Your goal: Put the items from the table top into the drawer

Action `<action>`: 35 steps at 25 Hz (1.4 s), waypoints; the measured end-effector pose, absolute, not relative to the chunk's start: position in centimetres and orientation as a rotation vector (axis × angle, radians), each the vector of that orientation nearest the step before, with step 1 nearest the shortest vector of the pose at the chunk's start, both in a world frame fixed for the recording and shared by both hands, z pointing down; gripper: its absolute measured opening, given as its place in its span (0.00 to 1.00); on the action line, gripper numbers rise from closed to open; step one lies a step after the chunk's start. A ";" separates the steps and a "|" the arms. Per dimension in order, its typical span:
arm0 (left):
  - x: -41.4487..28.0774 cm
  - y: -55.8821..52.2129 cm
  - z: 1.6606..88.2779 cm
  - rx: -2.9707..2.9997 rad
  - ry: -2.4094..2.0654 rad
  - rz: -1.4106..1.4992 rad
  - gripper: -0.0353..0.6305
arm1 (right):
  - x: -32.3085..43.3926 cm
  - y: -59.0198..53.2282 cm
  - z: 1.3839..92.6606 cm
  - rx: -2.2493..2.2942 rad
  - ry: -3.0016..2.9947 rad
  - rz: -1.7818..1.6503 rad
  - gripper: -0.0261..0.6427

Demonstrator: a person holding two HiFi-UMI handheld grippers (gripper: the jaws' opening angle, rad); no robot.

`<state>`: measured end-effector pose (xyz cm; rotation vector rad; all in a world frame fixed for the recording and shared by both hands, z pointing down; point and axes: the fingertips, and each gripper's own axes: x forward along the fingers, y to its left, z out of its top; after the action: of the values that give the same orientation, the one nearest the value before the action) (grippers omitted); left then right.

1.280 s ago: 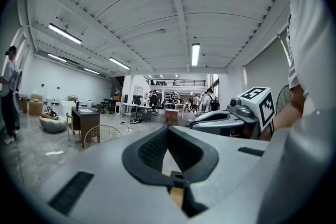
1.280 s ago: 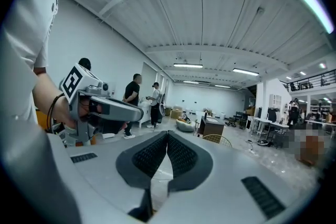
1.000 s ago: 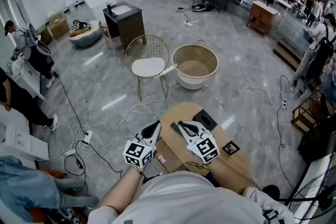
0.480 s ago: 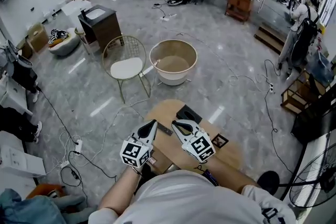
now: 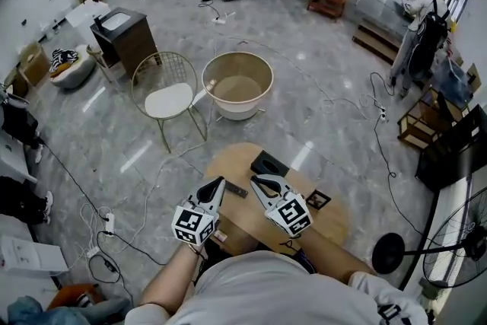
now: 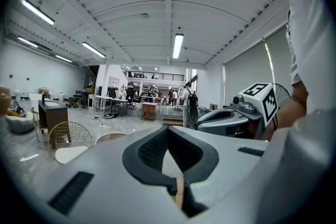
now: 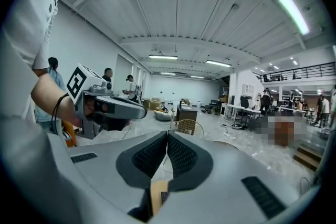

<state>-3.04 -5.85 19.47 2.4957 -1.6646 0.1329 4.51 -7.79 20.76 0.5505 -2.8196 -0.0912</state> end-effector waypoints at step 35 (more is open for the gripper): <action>-15.9 -14.8 43.6 2.232 -1.526 0.326 0.07 | -5.6 -18.4 47.9 0.487 -2.534 0.192 0.30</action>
<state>-15.90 -14.76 43.63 2.2324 -1.5261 0.3262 -5.63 -18.43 47.92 0.4869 -2.5344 0.1918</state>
